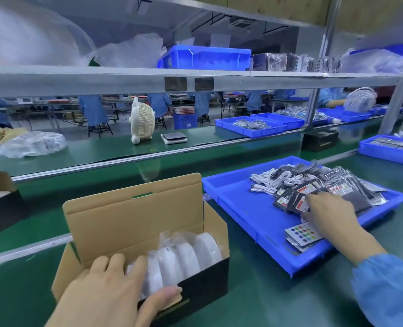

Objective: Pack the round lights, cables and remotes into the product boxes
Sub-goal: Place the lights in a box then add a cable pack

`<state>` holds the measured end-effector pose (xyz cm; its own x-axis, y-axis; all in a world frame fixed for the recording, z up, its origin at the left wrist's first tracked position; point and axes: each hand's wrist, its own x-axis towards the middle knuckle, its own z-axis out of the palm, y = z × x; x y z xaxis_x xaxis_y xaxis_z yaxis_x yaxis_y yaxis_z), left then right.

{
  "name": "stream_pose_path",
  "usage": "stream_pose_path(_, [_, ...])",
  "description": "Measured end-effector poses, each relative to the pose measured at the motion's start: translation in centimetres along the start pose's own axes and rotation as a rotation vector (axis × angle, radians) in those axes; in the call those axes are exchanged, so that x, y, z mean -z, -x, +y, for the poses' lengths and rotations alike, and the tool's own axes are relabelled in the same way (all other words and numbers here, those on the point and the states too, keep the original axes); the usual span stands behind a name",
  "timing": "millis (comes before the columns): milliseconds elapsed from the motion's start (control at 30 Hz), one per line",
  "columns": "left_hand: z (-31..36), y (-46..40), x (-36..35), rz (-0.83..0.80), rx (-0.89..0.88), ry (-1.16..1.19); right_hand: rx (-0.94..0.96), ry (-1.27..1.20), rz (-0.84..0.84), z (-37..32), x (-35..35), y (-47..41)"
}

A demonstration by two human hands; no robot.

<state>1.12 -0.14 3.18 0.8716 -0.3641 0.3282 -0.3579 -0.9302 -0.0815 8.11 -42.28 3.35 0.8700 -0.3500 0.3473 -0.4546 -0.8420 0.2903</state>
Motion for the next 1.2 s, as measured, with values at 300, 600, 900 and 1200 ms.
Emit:
stream_pose_path(300, [1.9,0.2,3.0,-0.243,0.025,-0.094,0.277,-0.247,0.446,-1.9,9.0,0.8])
stream_pose_path(600, [2.6,-0.1,3.2,-0.386,0.043,-0.157,1.111,-0.501,0.224,-21.0,19.9,11.2])
stream_pose_path(900, [0.9,0.2,3.6,0.094,-0.099,-0.060,1.129,-1.076,0.014,-13.0,16.3,9.2])
stream_pose_path(1200, [-0.3,-0.5,0.8,0.032,-0.074,-0.201,0.501,-0.327,-0.568,3.3,4.7,0.2])
